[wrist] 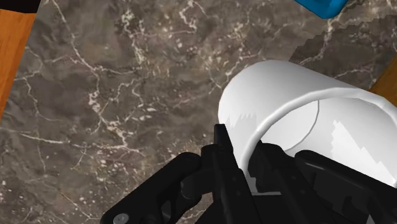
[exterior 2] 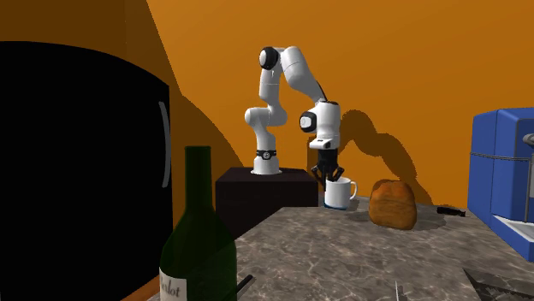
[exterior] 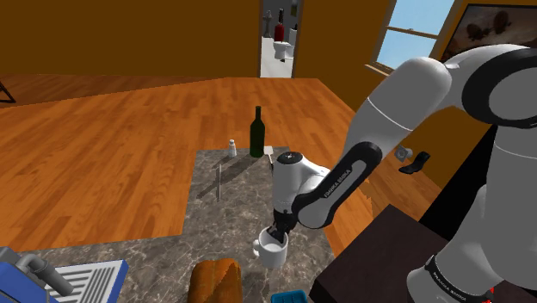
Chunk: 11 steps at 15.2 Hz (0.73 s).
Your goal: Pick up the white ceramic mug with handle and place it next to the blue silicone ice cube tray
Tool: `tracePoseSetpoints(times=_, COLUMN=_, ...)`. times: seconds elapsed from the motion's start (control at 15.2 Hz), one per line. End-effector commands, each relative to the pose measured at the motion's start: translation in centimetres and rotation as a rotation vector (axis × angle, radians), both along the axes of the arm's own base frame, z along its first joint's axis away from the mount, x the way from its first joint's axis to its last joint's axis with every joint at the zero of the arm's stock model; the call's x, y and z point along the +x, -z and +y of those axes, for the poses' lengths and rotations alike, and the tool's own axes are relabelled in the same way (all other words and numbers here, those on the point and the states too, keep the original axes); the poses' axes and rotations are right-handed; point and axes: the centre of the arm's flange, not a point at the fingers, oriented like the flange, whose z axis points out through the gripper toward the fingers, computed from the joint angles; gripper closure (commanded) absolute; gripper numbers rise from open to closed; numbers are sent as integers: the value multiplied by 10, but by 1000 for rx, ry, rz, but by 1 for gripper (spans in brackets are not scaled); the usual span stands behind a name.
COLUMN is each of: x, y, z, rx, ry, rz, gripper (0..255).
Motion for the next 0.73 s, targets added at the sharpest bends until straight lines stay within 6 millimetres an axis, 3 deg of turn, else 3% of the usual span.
tracePoseSetpoints(times=0.0, x=1, y=10, z=1, rx=0, ry=0, rz=-1, gripper=255)
tracePoseSetpoints(times=0.53, x=1, y=51, z=1, rx=0, ry=0, rz=-1, gripper=255)
tracePoseSetpoints(times=0.66, x=1, y=51, z=1, rx=0, ry=0, rz=-1, gripper=255)
